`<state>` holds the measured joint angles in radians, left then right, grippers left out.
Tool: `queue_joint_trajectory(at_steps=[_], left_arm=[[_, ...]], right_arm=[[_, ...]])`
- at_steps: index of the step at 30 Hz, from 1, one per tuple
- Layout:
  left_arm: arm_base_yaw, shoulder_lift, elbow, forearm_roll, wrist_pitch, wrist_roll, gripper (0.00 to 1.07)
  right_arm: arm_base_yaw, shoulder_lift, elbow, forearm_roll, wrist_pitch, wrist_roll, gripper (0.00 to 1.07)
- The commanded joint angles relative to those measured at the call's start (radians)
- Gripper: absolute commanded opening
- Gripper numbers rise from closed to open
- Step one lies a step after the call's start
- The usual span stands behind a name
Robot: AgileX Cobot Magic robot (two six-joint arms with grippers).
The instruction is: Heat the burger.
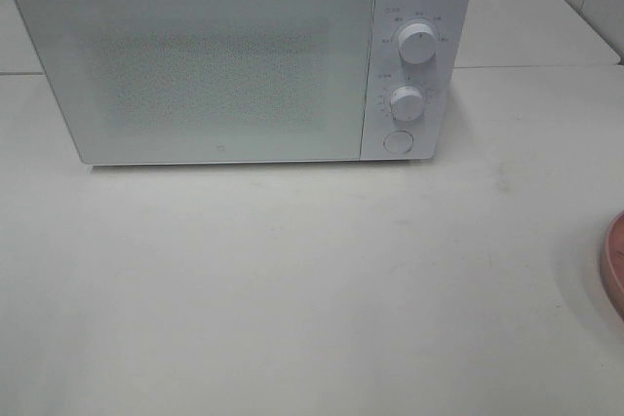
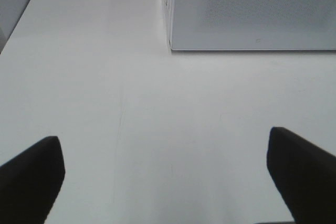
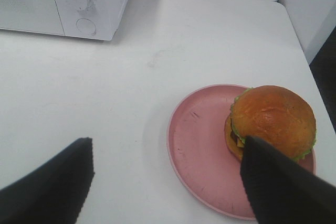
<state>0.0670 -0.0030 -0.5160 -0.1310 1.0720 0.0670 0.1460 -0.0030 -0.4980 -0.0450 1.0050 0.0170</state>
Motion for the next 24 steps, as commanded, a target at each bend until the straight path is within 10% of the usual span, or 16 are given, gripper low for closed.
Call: queue_joint_trajectory(at_steps=[1,24], left_arm=[[0.004,-0.022,0.000,0.004,0.002,-0.001,0.98],[0.004,-0.018,0.000,0.004,0.002,-0.001,0.98]], right_arm=[[-0.006,-0.033,-0.001,0.003,-0.011,-0.006,0.75],[-0.006,-0.024,-0.001,0.003,-0.011,-0.006,0.75]])
